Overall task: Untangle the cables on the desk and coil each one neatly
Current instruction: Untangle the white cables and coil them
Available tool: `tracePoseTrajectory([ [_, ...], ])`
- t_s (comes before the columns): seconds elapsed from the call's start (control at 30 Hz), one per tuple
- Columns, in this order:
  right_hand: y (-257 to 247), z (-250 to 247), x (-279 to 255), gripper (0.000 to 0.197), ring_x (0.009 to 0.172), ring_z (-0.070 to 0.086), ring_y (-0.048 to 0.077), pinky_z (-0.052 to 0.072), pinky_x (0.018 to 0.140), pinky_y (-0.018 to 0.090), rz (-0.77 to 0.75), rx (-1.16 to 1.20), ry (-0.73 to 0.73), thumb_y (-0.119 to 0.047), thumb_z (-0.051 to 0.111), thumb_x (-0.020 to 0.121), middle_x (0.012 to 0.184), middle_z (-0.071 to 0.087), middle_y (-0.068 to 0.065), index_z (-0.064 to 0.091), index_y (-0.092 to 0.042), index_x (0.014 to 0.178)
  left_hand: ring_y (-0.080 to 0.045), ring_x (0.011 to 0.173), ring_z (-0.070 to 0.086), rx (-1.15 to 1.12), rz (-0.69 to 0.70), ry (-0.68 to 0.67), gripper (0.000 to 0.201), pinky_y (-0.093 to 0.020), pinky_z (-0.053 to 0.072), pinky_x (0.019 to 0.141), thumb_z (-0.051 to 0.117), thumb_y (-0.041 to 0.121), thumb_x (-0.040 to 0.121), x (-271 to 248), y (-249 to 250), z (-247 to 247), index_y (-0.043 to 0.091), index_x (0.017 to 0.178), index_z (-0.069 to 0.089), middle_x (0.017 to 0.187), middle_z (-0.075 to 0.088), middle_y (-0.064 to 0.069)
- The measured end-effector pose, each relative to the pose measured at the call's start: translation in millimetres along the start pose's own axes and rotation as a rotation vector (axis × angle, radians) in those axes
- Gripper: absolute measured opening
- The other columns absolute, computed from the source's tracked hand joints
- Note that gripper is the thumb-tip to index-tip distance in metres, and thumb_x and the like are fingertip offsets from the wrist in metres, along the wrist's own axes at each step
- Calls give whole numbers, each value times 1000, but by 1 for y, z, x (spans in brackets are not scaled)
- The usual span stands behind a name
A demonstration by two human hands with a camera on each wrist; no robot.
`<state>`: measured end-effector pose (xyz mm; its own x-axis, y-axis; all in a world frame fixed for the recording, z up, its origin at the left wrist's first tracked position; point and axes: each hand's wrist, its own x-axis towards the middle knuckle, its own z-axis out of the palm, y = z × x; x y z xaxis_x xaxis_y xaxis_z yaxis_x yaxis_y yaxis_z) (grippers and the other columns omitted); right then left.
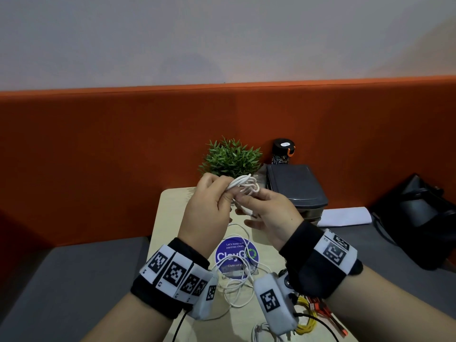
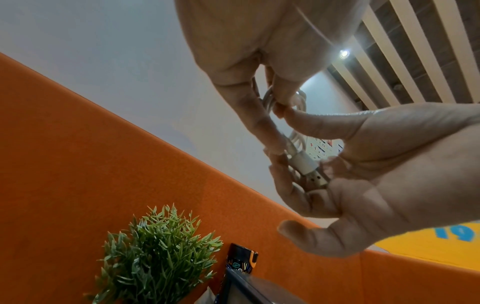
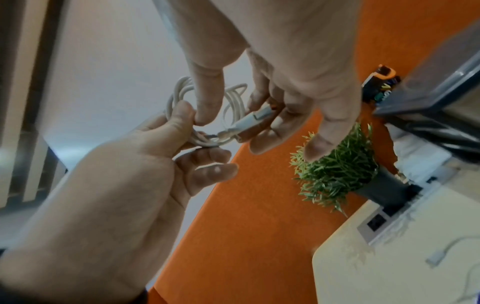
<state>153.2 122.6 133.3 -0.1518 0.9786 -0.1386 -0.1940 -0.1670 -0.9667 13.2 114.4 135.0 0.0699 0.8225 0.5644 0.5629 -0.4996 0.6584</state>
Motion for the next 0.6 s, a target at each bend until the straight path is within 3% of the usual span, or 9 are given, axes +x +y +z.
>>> tracePoseTrajectory([
  [0.1, 1, -3, 3, 9, 77, 60, 16, 43, 75, 35, 43, 19, -24, -20, 63, 89, 84, 66, 0, 69, -20, 95, -17, 71, 57, -7, 13, -13, 12, -44, 55, 56, 51, 18, 96, 1, 0, 0, 19, 98, 63, 89, 47, 6],
  [0.27, 3, 2, 4, 15, 73, 57, 16, 45, 66, 29, -19, -24, 13, -20, 55, 94, 80, 67, 1, 69, -20, 91, -23, 68, 56, 18, -55, -73, 15, -48, 53, 56, 44, 23, 98, 7, -4, 0, 17, 87, 52, 82, 44, 8],
  [0.37, 6, 3, 6, 16, 81, 59, 19, 49, 81, 40, -82, -101, 59, -13, 60, 91, 83, 70, 3, 73, -18, 84, -26, 66, 55, 48, -97, -122, 19, -51, 51, 56, 39, 21, 99, 10, -4, -1, 13, 85, 48, 80, 43, 6],
  [0.47, 5, 4, 7, 17, 86, 67, 25, 50, 90, 51, -120, -84, 111, -10, 69, 84, 86, 72, 8, 65, -16, 100, -26, 62, 56, 15, -120, -120, 21, -39, 51, 44, 38, 21, 100, 10, -4, -3, 11, 85, 48, 82, 47, -2],
  [0.53, 5, 3, 9, 27, 84, 69, 23, 54, 84, 45, -161, -115, 161, -15, 73, 81, 83, 73, 8, 58, -18, 104, -27, 60, 55, 5, -126, -89, 22, -35, 49, 42, 37, 22, 100, 10, -4, -4, 11, 83, 47, 82, 48, -3],
  [0.6, 3, 2, 6, 19, 74, 68, 11, 54, 71, 28, -248, -230, 189, -18, 72, 83, 75, 73, -1, 60, -23, 96, -28, 62, 55, 12, -127, -87, 23, -43, 50, 49, 36, 24, 100, 9, -5, -4, 12, 83, 46, 81, 47, -1],
])
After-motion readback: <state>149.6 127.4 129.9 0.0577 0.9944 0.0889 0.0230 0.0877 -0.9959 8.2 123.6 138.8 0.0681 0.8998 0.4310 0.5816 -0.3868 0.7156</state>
